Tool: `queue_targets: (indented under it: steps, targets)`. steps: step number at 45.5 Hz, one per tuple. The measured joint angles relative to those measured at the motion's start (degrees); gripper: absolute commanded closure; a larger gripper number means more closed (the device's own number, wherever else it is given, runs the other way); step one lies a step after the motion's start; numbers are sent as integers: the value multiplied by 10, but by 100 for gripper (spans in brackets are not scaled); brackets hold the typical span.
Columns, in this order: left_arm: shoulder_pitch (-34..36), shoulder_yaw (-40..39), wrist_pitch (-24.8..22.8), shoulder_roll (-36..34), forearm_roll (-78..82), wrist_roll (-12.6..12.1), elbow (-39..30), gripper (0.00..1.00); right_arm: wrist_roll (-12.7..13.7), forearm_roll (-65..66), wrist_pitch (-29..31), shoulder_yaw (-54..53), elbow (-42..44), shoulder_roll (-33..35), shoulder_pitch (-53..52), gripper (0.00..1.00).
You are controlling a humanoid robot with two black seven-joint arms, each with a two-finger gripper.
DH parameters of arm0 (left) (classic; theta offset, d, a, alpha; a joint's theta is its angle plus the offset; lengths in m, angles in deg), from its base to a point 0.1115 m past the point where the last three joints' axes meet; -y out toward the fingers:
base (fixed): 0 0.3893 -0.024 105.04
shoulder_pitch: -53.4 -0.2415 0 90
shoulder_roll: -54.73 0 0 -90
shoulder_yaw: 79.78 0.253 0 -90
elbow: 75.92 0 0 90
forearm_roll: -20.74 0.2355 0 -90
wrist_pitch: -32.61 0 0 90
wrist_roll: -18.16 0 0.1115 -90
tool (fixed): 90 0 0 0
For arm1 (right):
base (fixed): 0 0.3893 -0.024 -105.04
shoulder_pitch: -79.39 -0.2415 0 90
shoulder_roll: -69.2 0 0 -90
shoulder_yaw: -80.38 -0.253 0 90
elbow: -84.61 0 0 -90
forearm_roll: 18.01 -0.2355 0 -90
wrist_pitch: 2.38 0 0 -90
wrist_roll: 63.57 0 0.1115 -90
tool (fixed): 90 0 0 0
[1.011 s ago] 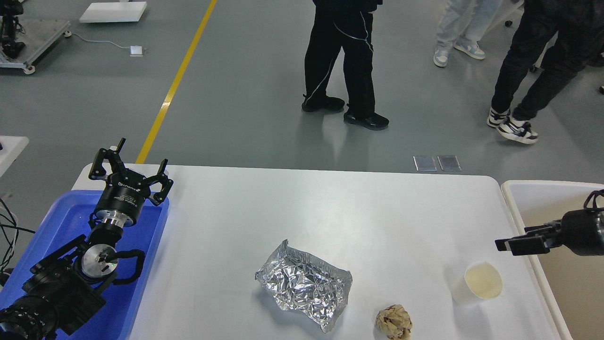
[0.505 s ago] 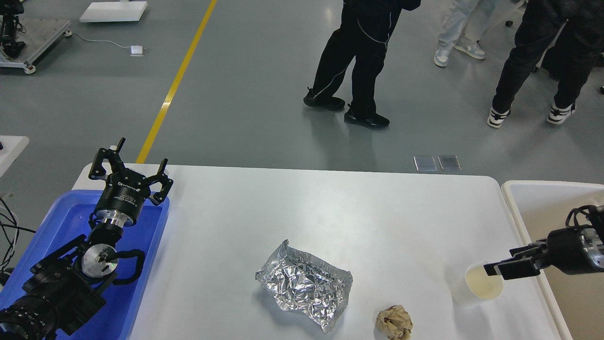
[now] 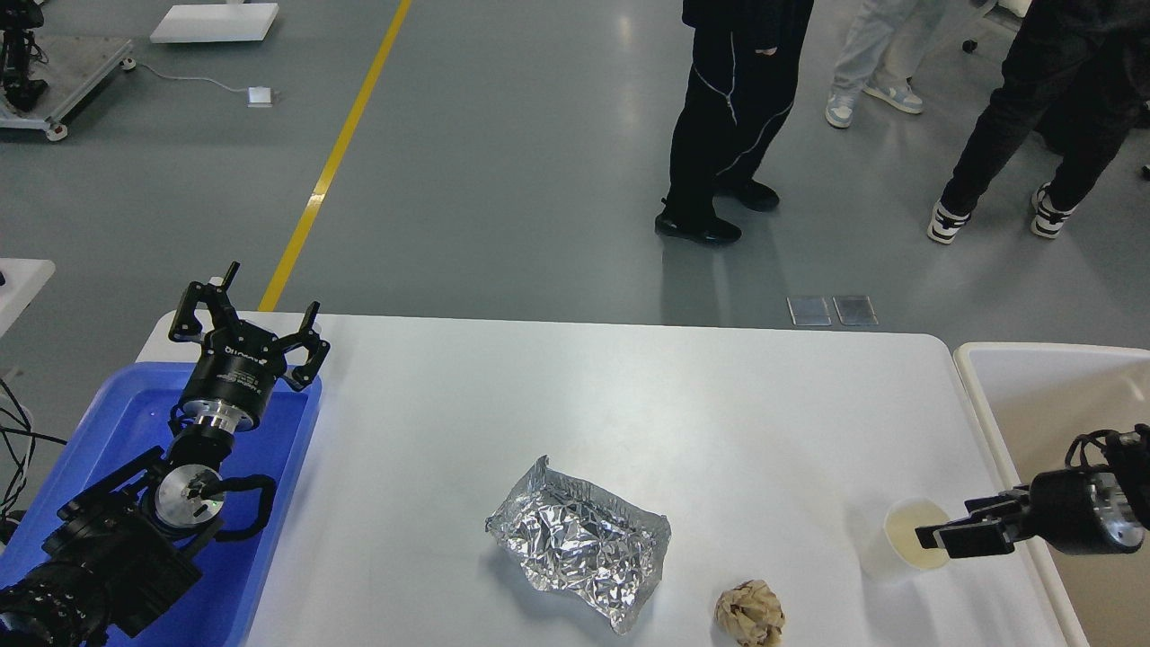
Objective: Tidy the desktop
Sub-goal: 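Close the right gripper around the white paper cup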
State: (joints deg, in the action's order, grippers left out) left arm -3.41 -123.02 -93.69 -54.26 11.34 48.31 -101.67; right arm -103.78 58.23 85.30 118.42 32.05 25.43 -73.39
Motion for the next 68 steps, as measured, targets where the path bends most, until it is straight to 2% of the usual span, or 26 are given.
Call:
queue_targets:
  steps: [4,8,19,25,32,36,39,45,68]
  targets:
    - [0,0,0,0,0,0,0,0,0,-5,-8,-1,13,-5,13,7]
    - [0,0,0,0,0,0,0,0,-1,-9,-16,-2,28,-11,24,16]
    - [0,0,0,0,0,0,0,0,-4,-13,-52,-3,53,-22,50,18]
    - [0,0,0,0,0,0,0,0,-4,-14,-65,-3,59,-25,60,27]
    - [0,0,0,0,0,0,0,0,-5,-15,-75,-3,63,-27,66,54]
    - [0,0,0,0,0,0,0,0,-7,-15,-81,-3,64,-28,68,62]
    - [0,0,0,0,0,0,0,0,-8,-15,-85,-2,65,-29,71,71]
    - [0,0,0,0,0,0,0,0,-13,-15,-89,-1,66,-29,76,100]
    - [0,0,0,0,0,0,0,0,-32,-16,-93,1,98,-30,89,100]
